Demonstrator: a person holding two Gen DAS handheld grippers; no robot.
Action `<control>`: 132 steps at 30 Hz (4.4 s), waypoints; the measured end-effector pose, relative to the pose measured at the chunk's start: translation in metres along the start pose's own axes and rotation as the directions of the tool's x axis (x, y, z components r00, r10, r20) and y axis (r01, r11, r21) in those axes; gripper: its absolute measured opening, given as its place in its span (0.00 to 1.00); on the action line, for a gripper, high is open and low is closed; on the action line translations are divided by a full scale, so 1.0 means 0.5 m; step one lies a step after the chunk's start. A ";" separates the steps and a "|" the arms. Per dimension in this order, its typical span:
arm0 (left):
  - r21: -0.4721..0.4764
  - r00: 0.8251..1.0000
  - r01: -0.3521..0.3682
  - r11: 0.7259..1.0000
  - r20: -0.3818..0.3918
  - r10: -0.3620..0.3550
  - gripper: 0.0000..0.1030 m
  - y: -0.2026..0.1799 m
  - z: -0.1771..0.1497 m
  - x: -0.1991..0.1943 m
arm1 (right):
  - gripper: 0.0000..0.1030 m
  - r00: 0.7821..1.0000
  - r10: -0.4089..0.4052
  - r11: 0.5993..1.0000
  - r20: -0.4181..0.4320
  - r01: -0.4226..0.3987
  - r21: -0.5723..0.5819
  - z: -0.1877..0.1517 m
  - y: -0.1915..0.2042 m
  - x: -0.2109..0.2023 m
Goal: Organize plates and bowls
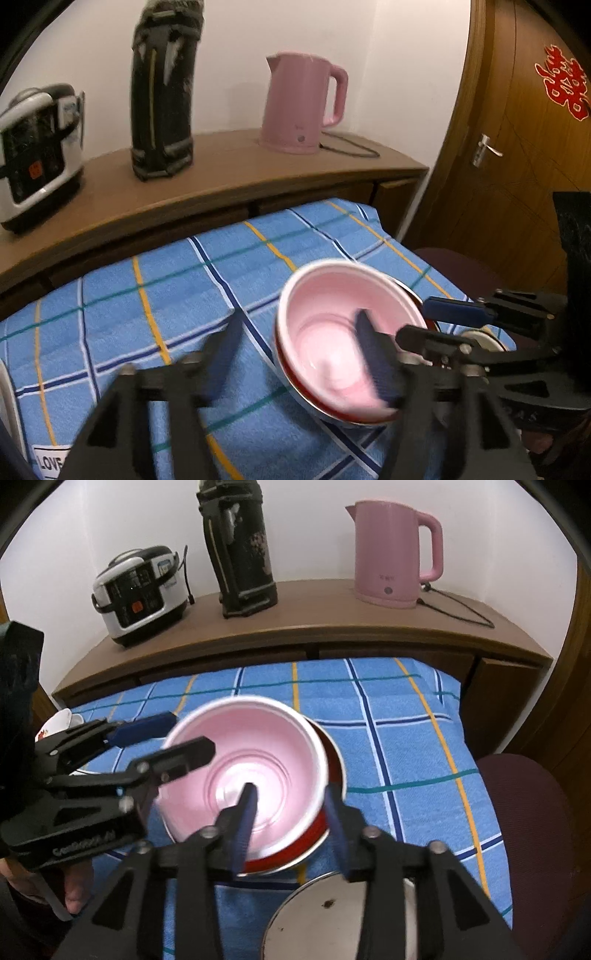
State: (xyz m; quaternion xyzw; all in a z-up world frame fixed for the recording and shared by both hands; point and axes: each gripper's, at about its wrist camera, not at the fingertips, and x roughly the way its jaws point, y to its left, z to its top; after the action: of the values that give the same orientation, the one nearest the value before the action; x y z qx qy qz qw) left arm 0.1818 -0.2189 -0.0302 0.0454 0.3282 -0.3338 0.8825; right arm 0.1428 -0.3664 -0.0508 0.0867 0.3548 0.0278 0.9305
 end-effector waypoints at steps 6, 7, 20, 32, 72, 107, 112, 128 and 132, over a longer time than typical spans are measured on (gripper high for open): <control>-0.011 0.999 0.020 1.000 0.038 -0.020 0.70 0.009 0.004 -0.013 | 0.47 0.999 -0.030 0.999 0.042 0.029 0.018 0.000 -0.017 -0.029; -0.013 0.999 0.019 1.000 0.040 -0.018 0.70 0.008 0.003 -0.012 | 0.47 0.998 -0.035 0.999 0.047 0.034 0.022 -0.002 -0.023 -0.036; -0.084 0.998 -0.022 0.996 0.063 0.027 0.70 -0.047 -0.041 -0.084 | 0.47 0.993 -0.112 0.991 0.023 0.110 0.079 -0.096 -0.127 -0.128; 0.015 0.988 0.131 0.991 -0.086 -0.130 0.68 -0.193 -0.098 -0.052 | 0.33 0.996 -0.083 0.989 -0.032 0.086 0.118 -0.162 -0.166 -0.121; -0.011 0.996 0.076 0.997 0.039 -0.076 0.24 -0.129 0.019 -0.104 | 0.14 0.978 0.058 0.997 0.203 -0.067 0.036 -0.010 -0.054 -0.189; -0.040 0.997 0.074 0.996 0.001 -0.074 0.24 -0.038 0.034 -0.013 | 0.14 0.996 0.039 0.998 0.085 -0.043 0.050 0.034 -0.026 -0.062; -0.045 0.997 0.073 0.996 -0.006 -0.073 0.24 -0.033 0.033 -0.009 | 0.15 0.997 0.039 0.998 0.074 -0.042 0.049 0.034 -0.024 -0.056; -0.048 0.996 0.076 0.996 -0.040 -0.078 0.24 -0.024 0.028 0.007 | 0.16 0.998 0.039 0.998 0.045 -0.042 0.051 0.027 -0.024 -0.042; -0.056 0.996 0.081 0.995 -0.043 -0.084 0.24 -0.020 0.029 0.009 | 0.16 0.998 0.040 0.998 0.044 -0.042 0.049 0.026 -0.022 -0.042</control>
State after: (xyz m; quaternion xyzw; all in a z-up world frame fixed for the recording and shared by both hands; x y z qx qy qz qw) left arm 0.1862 -0.2333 -0.0202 0.0152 0.3587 -0.3599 0.8612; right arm 0.1356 -0.3812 -0.0295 0.1175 0.3335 0.0360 0.9347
